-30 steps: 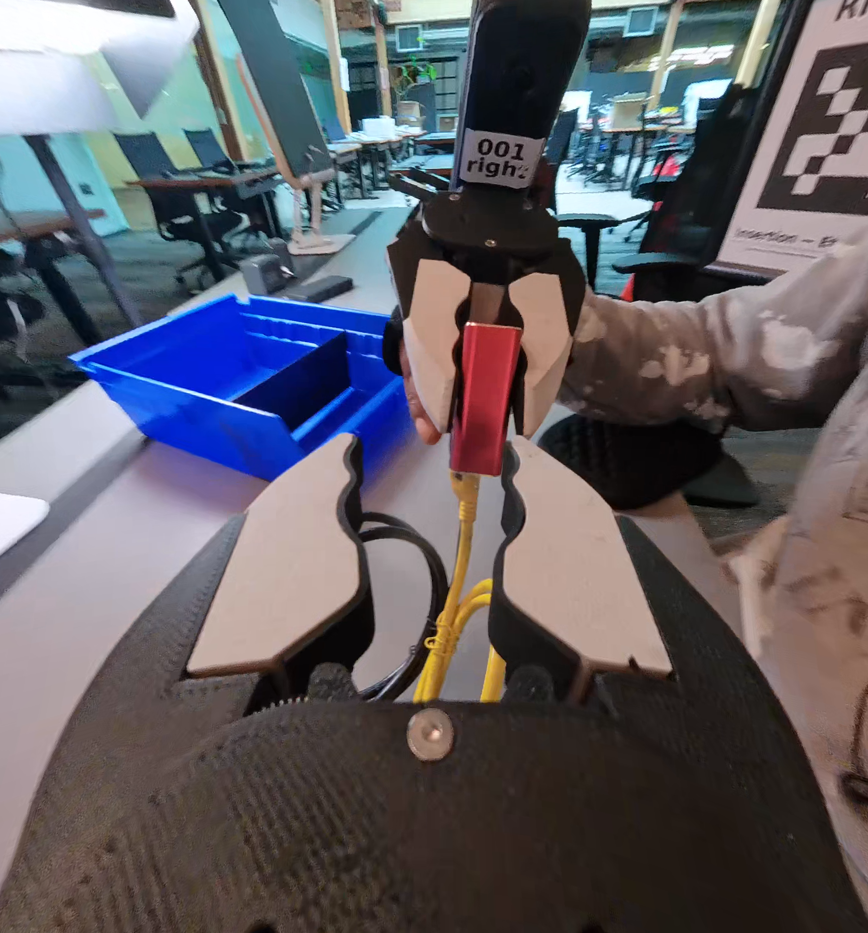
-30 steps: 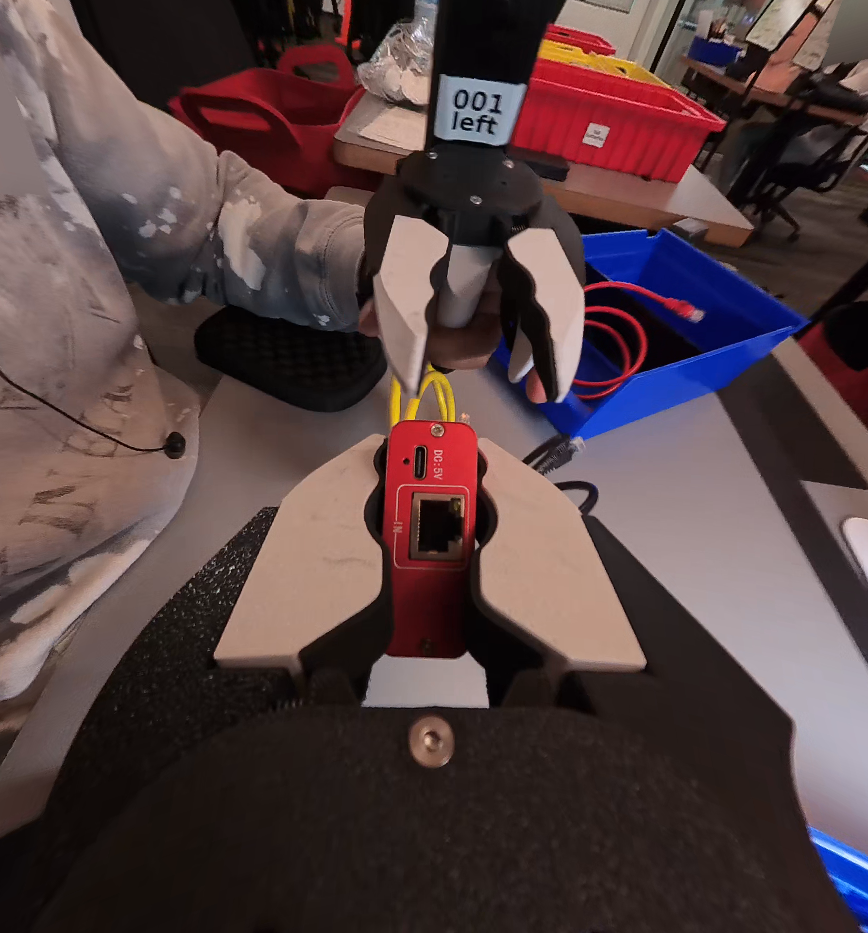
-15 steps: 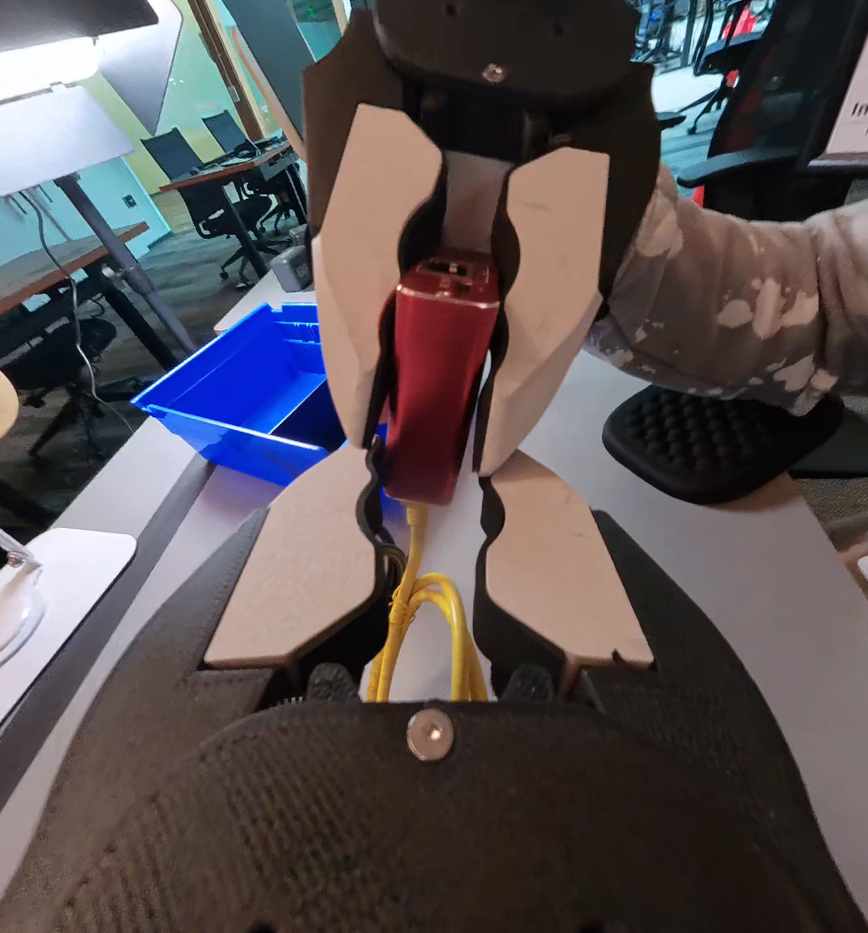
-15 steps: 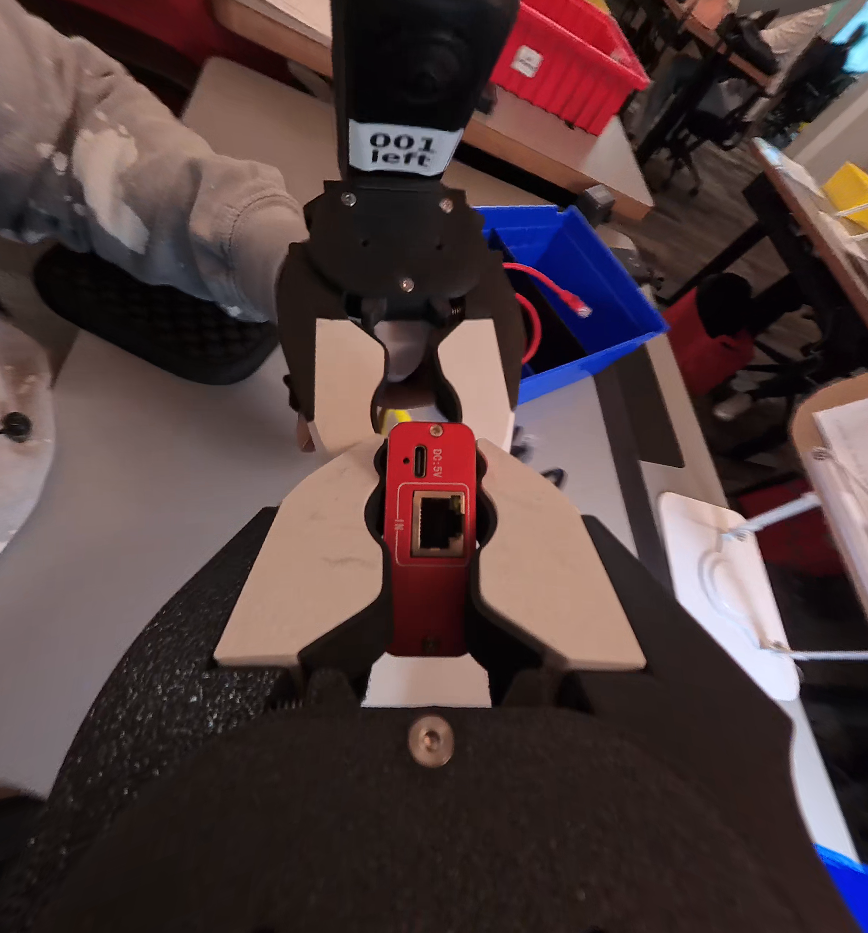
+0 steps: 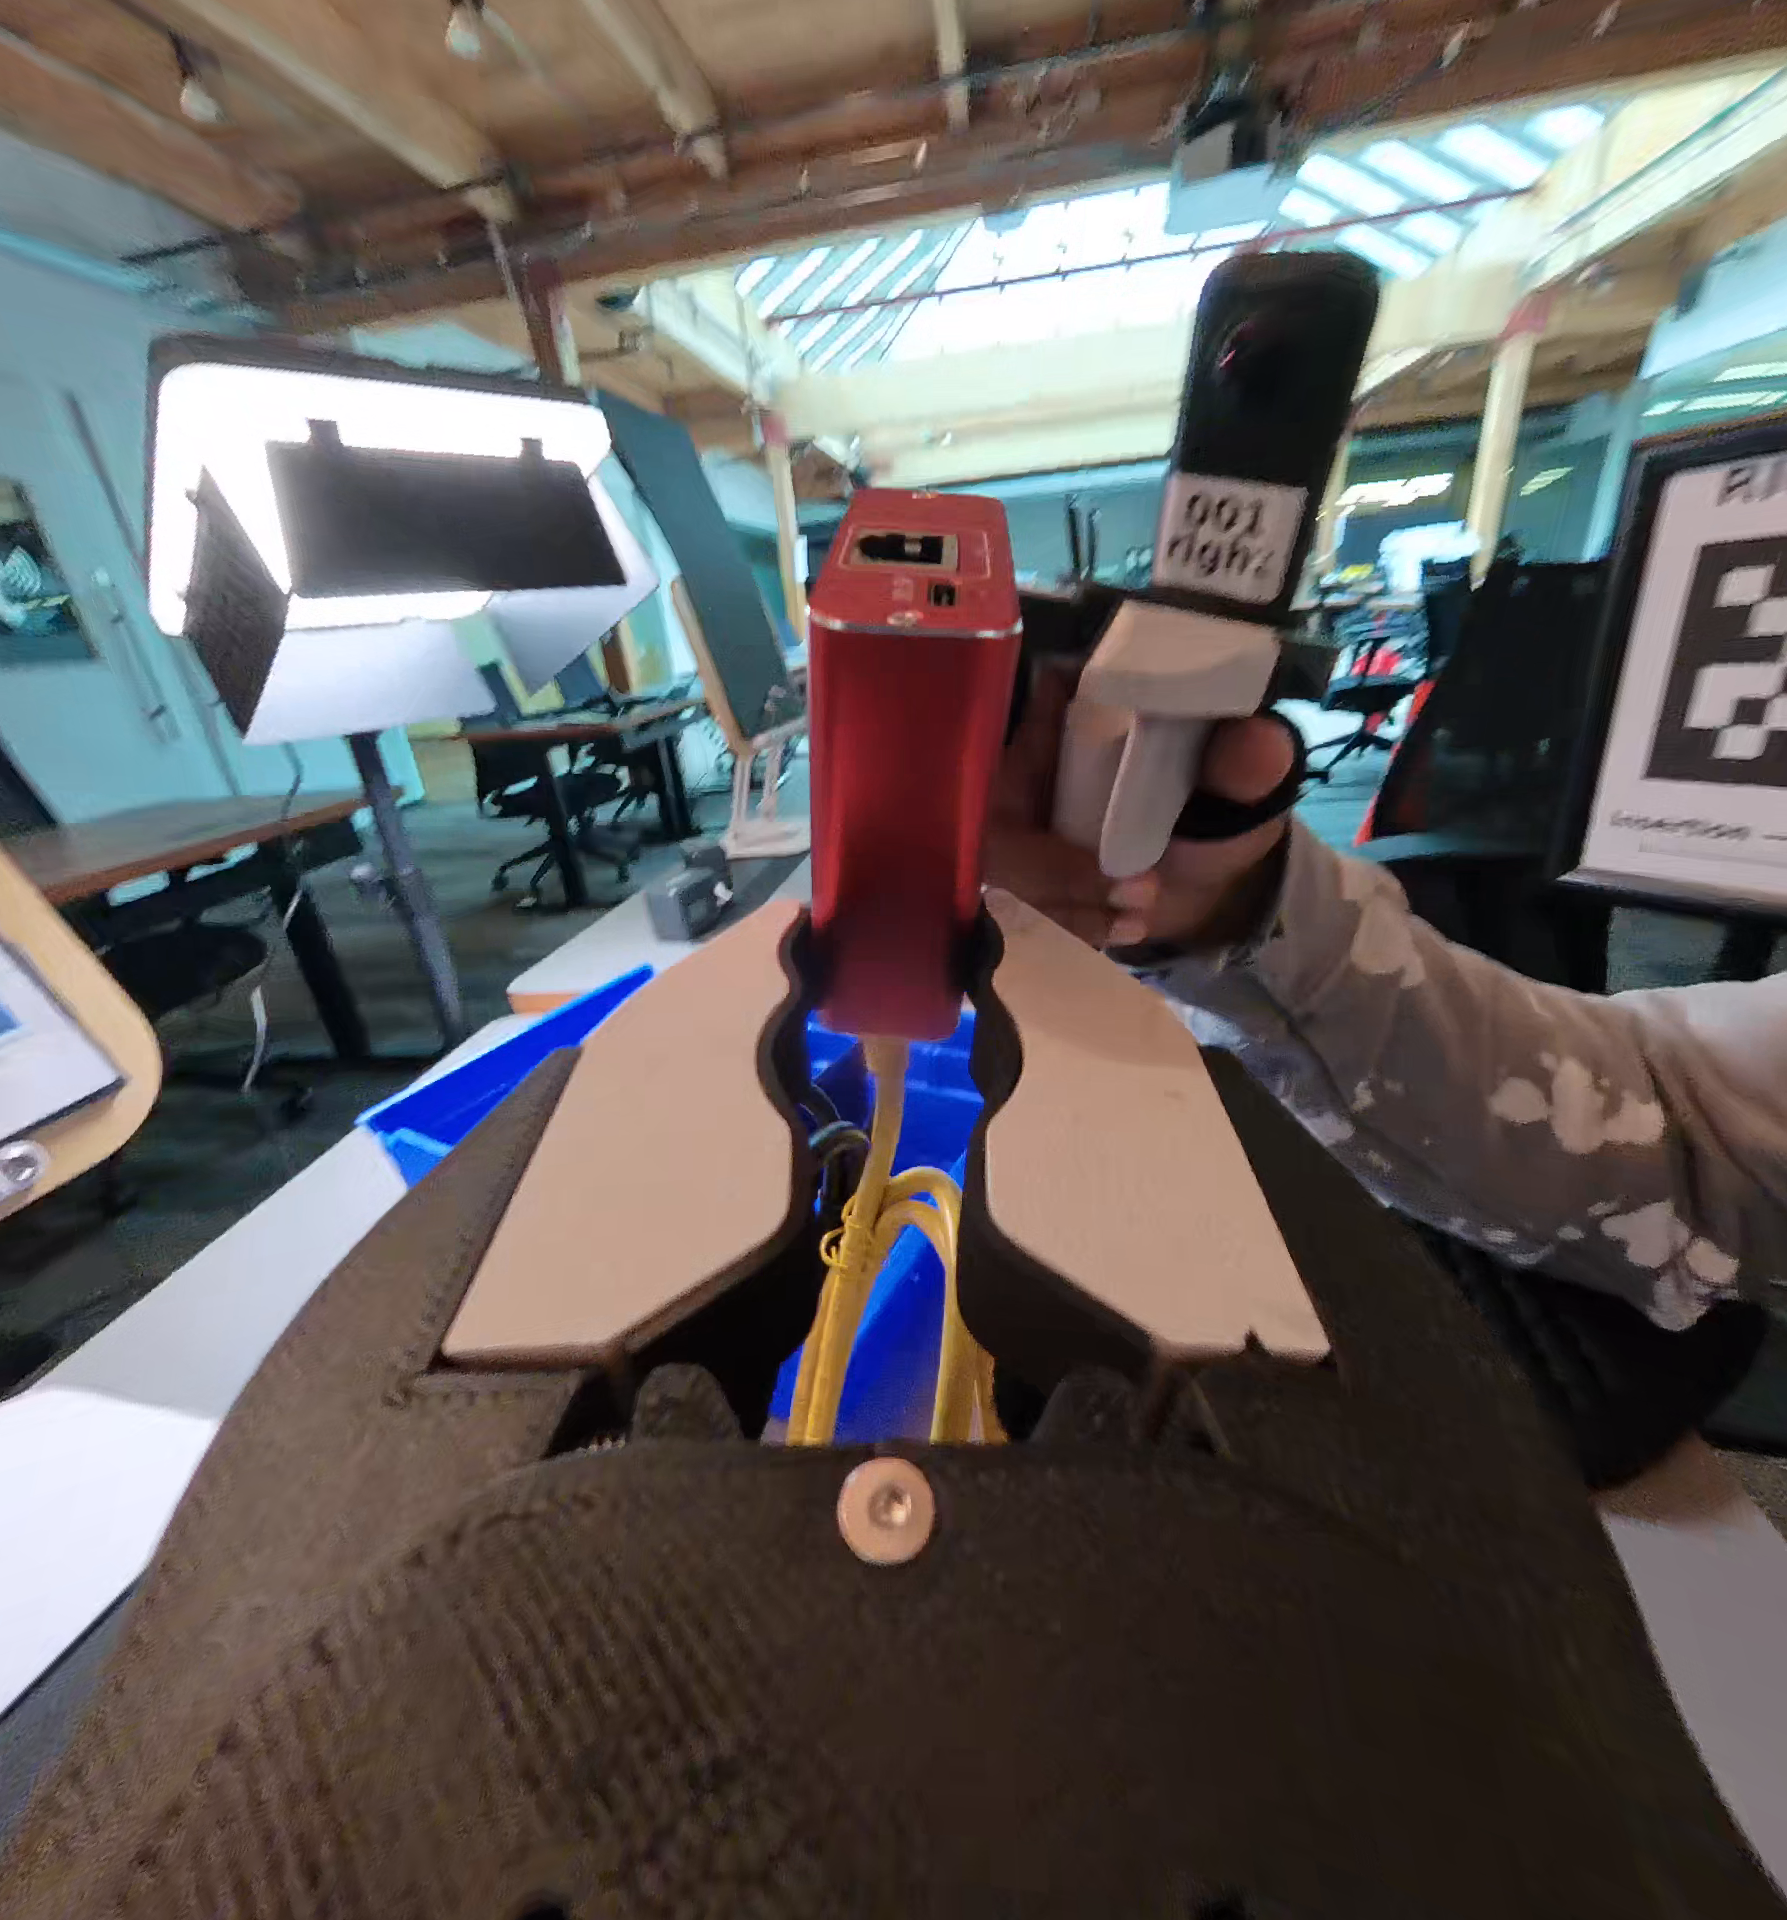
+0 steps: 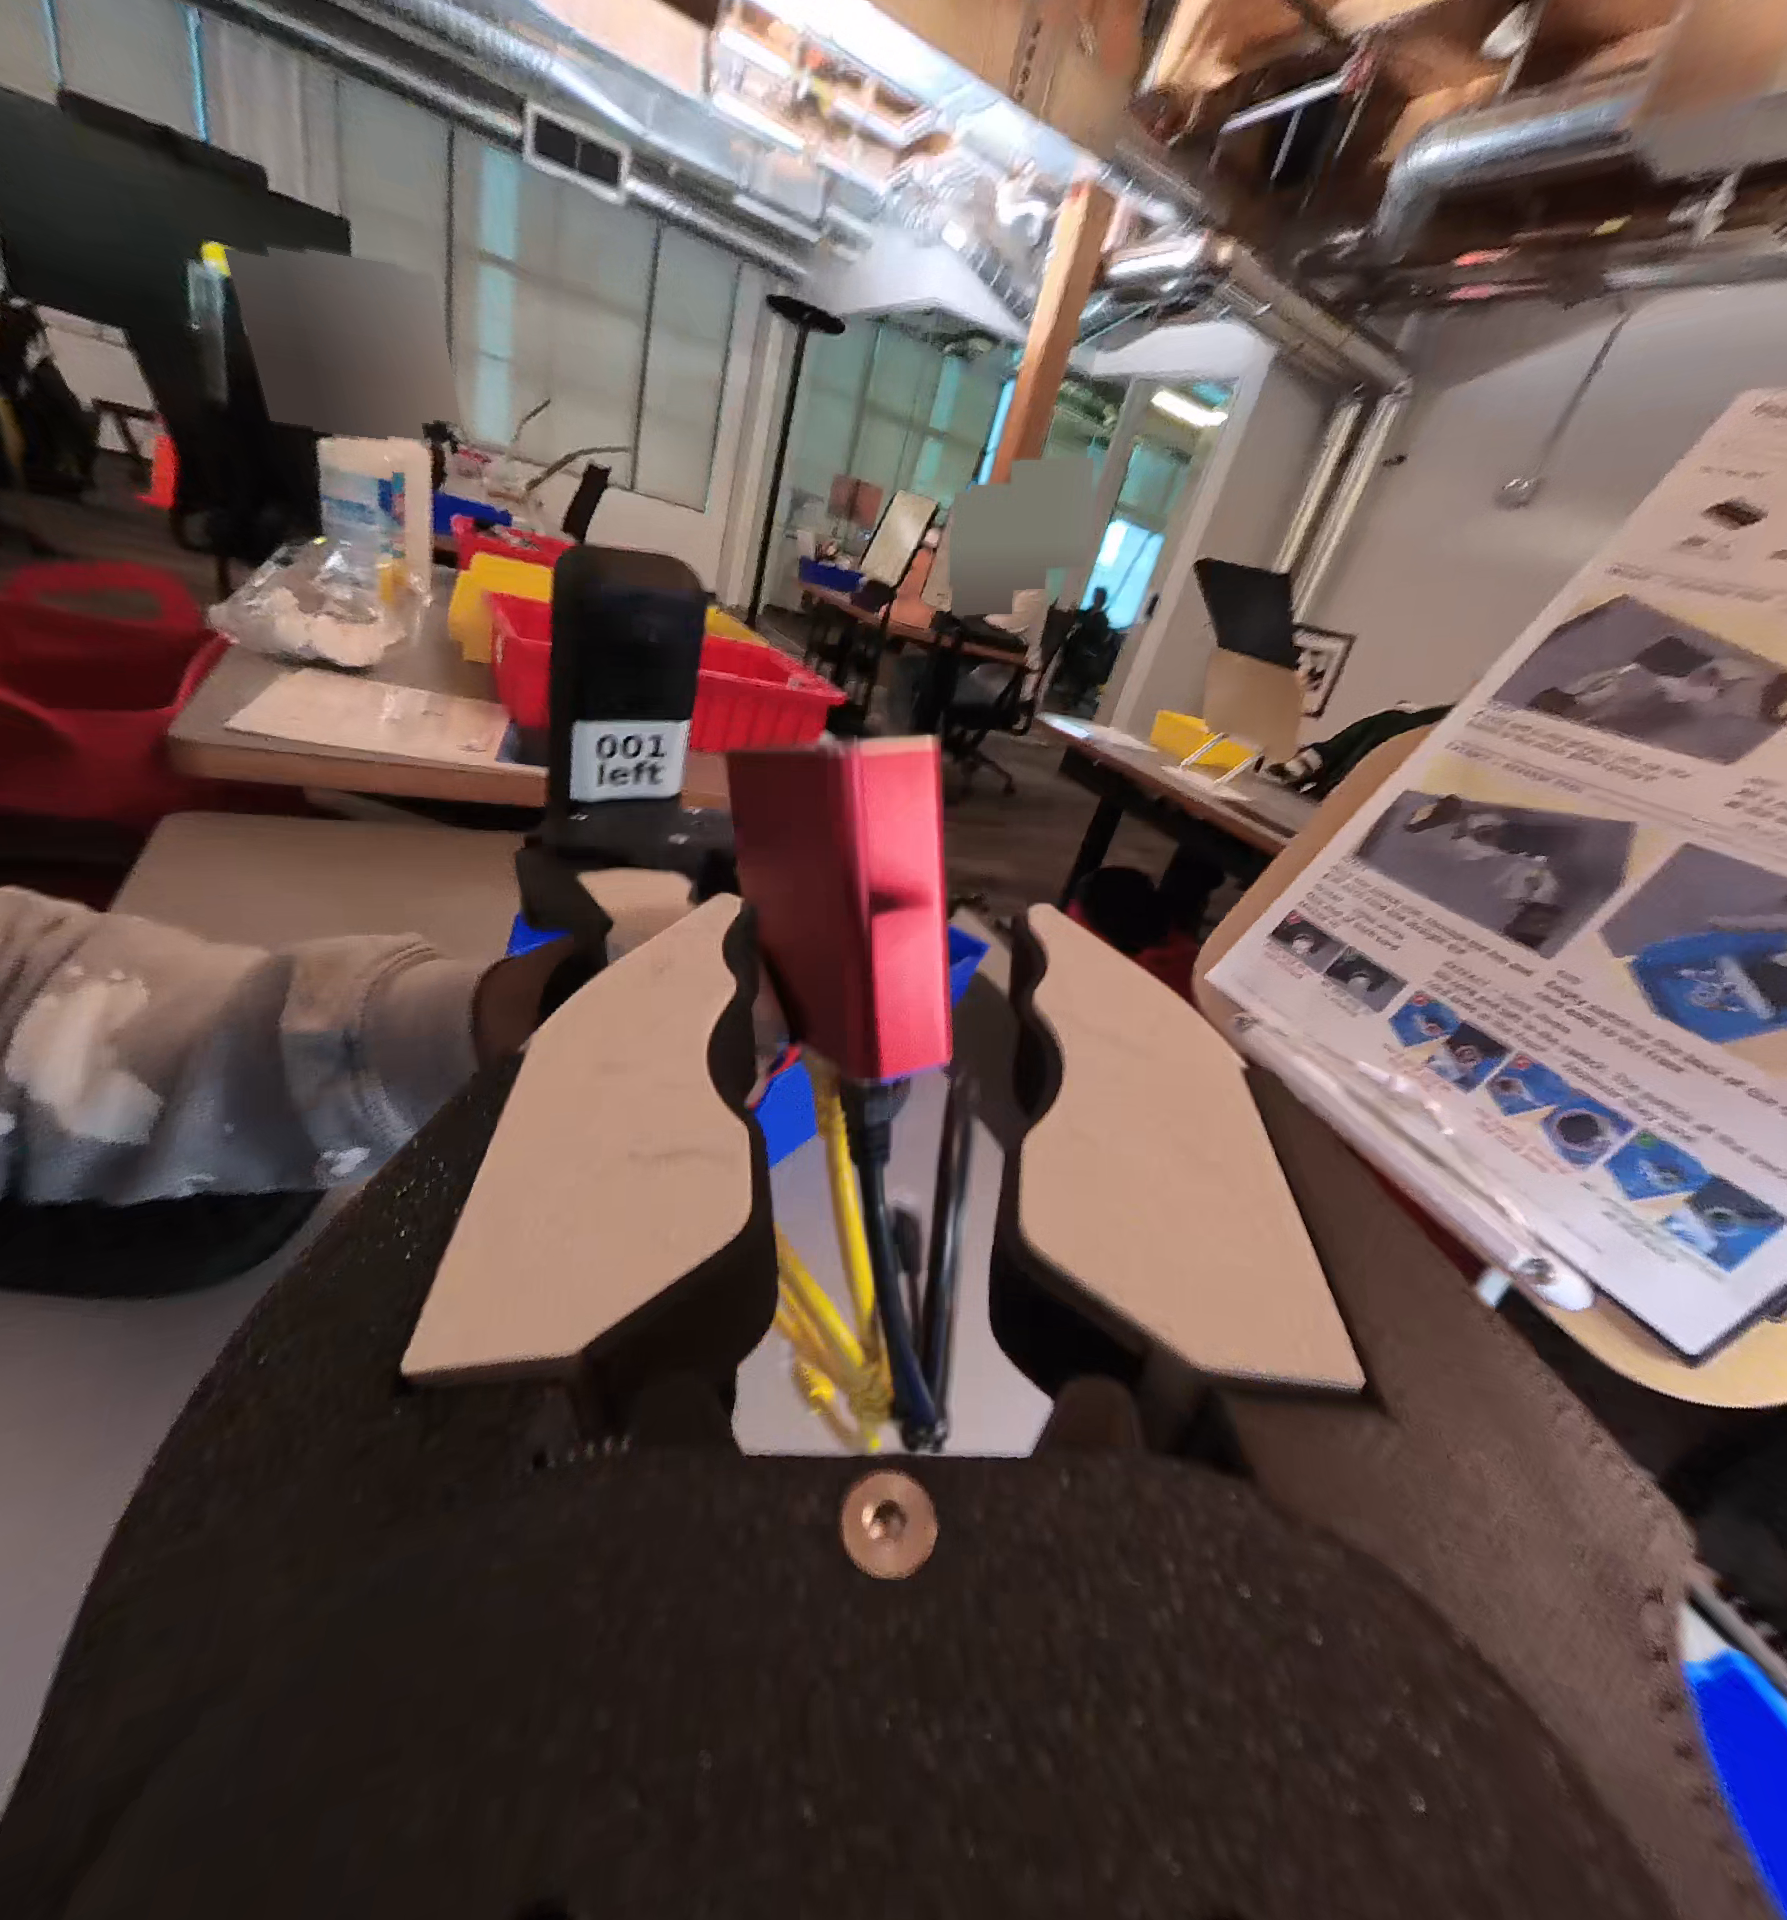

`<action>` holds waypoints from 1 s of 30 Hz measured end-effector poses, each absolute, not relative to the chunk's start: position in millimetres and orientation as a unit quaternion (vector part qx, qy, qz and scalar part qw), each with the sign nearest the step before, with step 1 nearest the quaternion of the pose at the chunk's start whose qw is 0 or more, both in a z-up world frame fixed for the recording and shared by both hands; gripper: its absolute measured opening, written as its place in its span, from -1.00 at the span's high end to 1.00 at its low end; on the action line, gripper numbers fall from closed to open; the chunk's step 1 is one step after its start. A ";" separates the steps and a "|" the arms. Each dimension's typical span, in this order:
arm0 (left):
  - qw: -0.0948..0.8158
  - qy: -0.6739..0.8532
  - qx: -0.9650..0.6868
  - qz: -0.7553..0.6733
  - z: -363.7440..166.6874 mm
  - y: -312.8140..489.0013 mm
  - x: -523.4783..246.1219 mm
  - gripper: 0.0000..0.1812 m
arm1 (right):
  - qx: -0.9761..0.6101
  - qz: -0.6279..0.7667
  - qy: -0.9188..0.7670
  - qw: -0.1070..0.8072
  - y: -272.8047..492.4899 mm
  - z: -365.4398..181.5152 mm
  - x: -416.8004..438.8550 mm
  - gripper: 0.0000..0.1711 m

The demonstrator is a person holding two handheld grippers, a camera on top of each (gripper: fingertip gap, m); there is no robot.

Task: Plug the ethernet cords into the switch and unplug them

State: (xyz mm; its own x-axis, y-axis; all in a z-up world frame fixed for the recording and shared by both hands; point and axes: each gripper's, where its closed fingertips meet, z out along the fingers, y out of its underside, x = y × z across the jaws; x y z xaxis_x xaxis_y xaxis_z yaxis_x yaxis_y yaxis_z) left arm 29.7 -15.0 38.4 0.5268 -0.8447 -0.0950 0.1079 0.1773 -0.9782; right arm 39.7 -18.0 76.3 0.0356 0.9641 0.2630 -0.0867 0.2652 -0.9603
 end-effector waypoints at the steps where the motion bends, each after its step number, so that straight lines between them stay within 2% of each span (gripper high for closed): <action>1: 0.689 0.345 -0.525 -0.362 41.3 -19.4 31.0 0.70 | -0.413 0.451 -0.544 0.574 -20.8 70.8 36.5 0.45; 2: 0.690 0.349 -0.511 -0.376 42.7 -24.6 33.0 0.70 | -0.411 0.460 -0.553 0.560 -24.5 66.0 32.4 0.46; 4: 0.689 0.351 -0.496 -0.395 41.3 -32.8 37.7 0.70 | -0.395 0.484 -0.570 0.534 -35.4 58.5 25.1 0.64; 10: 0.685 0.365 -0.472 -0.418 49.6 -53.8 38.7 0.69 | -0.365 0.486 -0.600 0.520 -50.6 59.2 30.9 0.68; 13: 0.679 0.399 -0.491 -0.372 48.2 -58.5 44.3 0.50 | -0.362 0.467 -0.612 0.525 -52.2 59.6 36.3 0.68; 15: 0.666 0.411 -0.497 -0.375 46.7 -63.6 48.8 0.47 | -0.354 0.453 -0.631 0.521 -57.7 56.3 38.0 0.69; 19: 0.639 0.427 -0.503 -0.395 48.6 -72.1 50.2 0.47 | -0.356 0.413 -0.677 0.494 -63.8 41.4 42.4 0.69; 21: 0.636 0.435 -0.519 -0.370 47.3 -71.5 44.8 0.55 | -0.366 0.389 -0.694 0.482 -62.3 32.4 43.8 0.69; 23: 0.608 0.457 -0.562 -0.325 32.4 -66.7 40.6 0.62 | -0.380 0.360 -0.710 0.471 -59.4 22.4 43.4 0.69; 25: 0.588 0.470 -0.600 -0.272 16.5 -58.6 36.9 0.60 | -0.389 0.325 -0.727 0.463 -57.1 11.3 41.5 0.69; 27: 0.566 0.481 -0.616 -0.264 5.8 -58.3 39.6 0.70 | -0.396 0.300 -0.738 0.457 -55.2 3.5 39.4 0.69; 30: 0.575 0.460 -0.624 -0.261 7.0 -50.5 35.9 0.68 | -0.400 0.281 -0.725 0.486 -46.7 7.5 35.2 0.67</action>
